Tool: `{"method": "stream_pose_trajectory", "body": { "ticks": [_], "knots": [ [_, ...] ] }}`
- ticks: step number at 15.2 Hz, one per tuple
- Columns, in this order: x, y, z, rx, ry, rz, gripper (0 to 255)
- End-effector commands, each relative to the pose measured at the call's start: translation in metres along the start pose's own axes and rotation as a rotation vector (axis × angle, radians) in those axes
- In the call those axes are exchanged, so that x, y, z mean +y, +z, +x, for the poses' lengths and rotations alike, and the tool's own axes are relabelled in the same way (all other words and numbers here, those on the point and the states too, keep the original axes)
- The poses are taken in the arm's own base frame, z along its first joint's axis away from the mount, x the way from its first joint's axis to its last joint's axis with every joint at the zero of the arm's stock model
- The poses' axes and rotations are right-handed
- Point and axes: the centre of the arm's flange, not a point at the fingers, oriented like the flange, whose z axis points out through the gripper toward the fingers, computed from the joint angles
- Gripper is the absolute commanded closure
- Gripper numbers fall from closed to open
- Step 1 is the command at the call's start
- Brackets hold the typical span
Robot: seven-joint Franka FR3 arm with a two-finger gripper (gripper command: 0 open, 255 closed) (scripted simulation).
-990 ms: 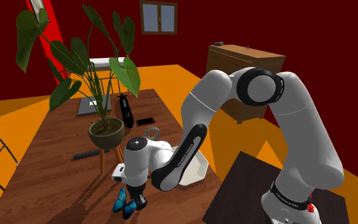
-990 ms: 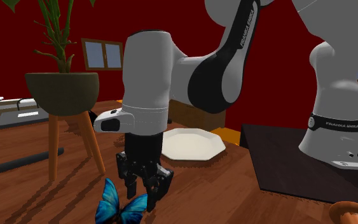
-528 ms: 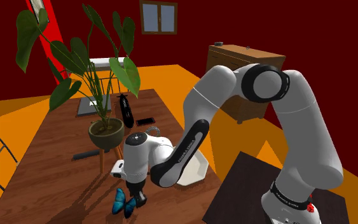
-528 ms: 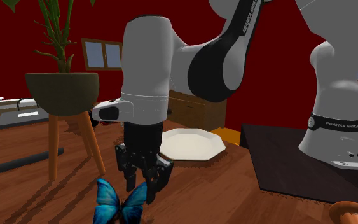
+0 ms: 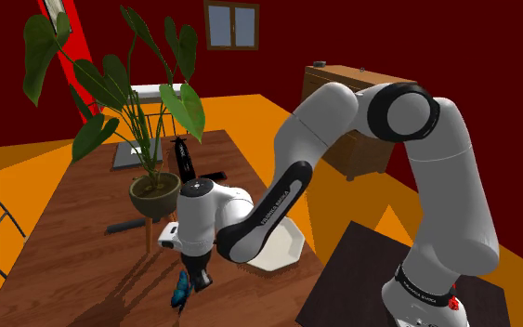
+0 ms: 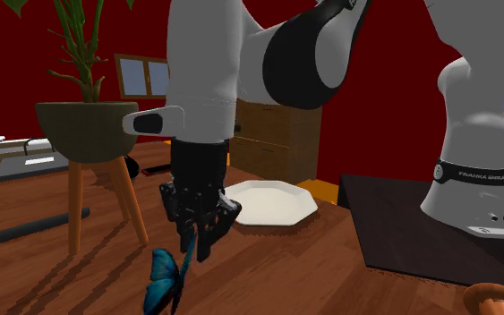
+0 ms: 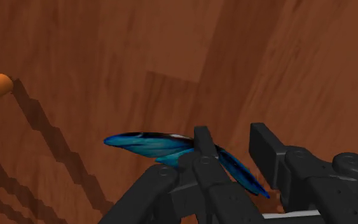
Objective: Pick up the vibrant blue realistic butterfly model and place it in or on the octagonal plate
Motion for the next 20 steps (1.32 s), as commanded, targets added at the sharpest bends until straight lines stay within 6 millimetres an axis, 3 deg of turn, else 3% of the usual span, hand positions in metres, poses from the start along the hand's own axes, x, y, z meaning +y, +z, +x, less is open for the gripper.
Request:
{"method": "stream_pose_trajectory", "body": {
  "ticks": [1,4,20],
  "knots": [
    [0.0,-0.011,0.0,0.0,0.0,0.0,255],
    [0.001,-0.022,0.001,0.0,0.0,0.0,255],
    [0.017,-0.042,-0.208,0.0,0.0,0.0,255]
  ]
}}
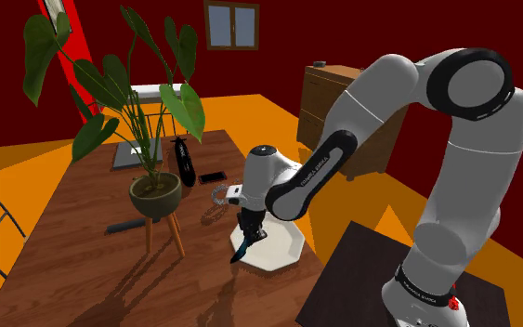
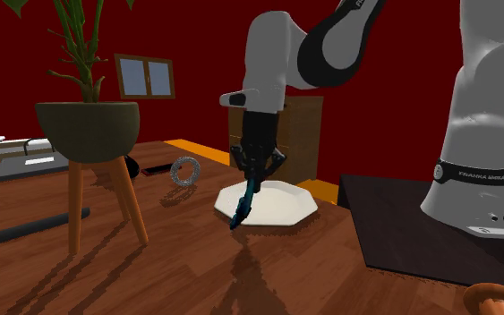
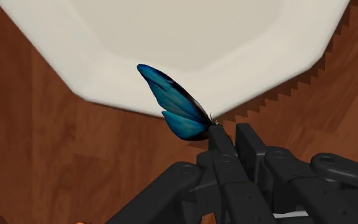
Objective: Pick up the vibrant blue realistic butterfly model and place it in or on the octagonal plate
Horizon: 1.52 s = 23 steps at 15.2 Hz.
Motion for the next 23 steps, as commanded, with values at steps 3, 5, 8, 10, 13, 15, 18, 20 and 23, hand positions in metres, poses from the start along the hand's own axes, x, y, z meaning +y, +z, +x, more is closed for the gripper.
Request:
{"method": "stream_pose_trajectory", "body": {
  "ticks": [3,5,8,10,13,15,18,20,23],
  "knots": [
    [0.006,-0.003,-0.053,0.002,-0.001,0.0,255],
    [0.008,-0.005,-0.08,0.002,-0.001,0.0,255],
    [0.011,-0.009,-0.119,0.002,-0.001,0.0,255],
    [0.014,-0.012,-0.153,0.002,-0.001,0.0,255],
    [0.013,0.004,-0.155,0.002,-0.001,0.0,255],
    [0.012,0.014,-0.156,0.002,-0.001,0.0,255],
    [0.012,0.03,-0.157,0.002,-0.001,0.0,255],
    [0.011,0.04,-0.158,0.002,-0.001,0.0,255],
    [0.011,0.04,-0.158,0.002,-0.001,0.001,0]
  ]
}}
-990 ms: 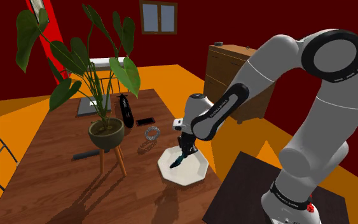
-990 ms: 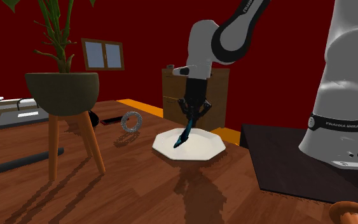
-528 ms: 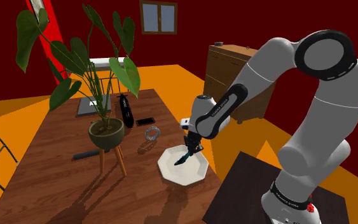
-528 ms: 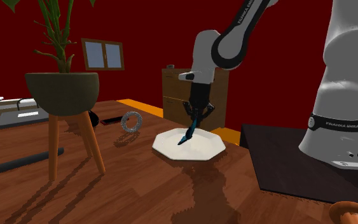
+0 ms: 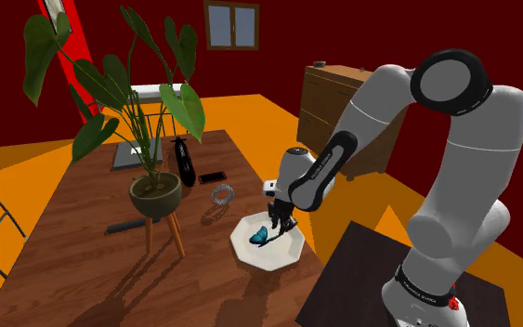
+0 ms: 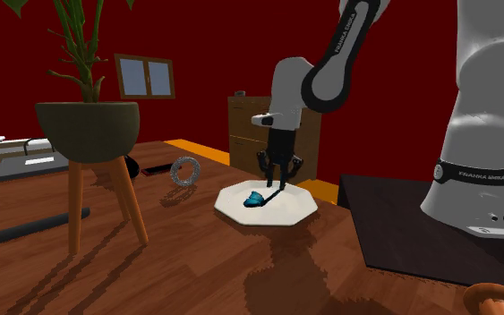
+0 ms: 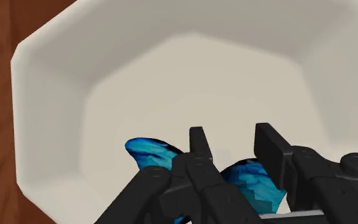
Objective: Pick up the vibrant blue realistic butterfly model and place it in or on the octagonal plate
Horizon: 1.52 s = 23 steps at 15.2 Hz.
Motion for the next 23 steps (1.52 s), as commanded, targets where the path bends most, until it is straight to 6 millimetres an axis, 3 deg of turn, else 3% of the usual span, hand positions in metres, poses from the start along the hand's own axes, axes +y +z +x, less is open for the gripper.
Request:
{"method": "stream_pose_trajectory", "body": {
  "ticks": [1,6,14,22,23],
  "knots": [
    [-0.006,-0.005,0.017,-0.029,-0.008,-0.038,0],
    [-0.039,-0.019,0.101,-0.173,-0.05,-0.227,0],
    [-0.03,0.02,0.094,-0.174,-0.05,-0.228,0],
    [-0.03,0.019,0.094,-0.174,-0.05,-0.228,0],
    [-0.03,0.019,0.094,-0.174,-0.05,-0.228,255]
  ]
}}
